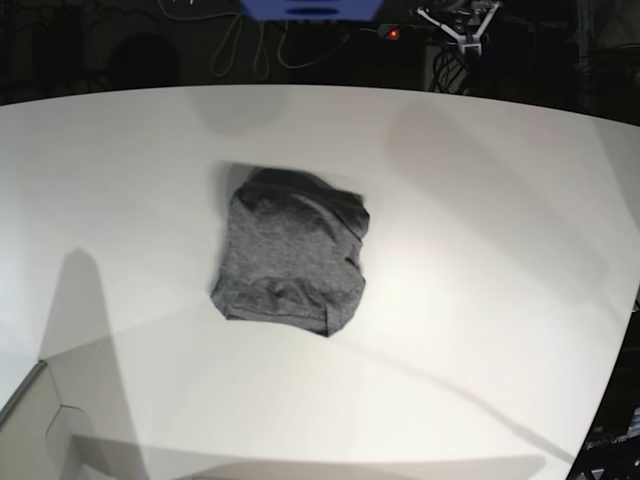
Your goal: Layout the t-shirt on the table in an organized manner, then fold the t-shirt properly
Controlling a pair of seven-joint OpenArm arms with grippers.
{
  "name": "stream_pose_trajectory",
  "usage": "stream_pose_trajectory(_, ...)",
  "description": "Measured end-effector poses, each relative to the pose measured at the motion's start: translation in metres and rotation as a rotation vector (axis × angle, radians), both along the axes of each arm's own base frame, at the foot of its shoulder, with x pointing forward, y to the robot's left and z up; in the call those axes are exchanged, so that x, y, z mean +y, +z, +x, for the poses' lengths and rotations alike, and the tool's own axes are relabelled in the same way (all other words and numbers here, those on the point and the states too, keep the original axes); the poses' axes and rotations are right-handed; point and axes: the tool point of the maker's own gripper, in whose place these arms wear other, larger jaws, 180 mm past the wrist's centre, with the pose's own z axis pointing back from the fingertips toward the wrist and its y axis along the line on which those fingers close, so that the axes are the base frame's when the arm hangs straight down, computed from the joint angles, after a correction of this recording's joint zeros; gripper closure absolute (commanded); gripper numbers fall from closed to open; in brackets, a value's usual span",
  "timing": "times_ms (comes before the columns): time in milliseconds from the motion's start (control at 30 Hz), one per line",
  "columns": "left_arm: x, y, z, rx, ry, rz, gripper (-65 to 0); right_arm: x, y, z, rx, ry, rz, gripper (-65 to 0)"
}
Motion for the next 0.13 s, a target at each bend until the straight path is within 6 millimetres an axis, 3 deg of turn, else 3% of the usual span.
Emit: stream_pose_trajectory(133, 0.007, 0.001, 0.005, -0.012, -0.001, 0.016, 0.0, -0.014, 0.001, 0.003, -0.004, 0.007, -0.021, 0.0)
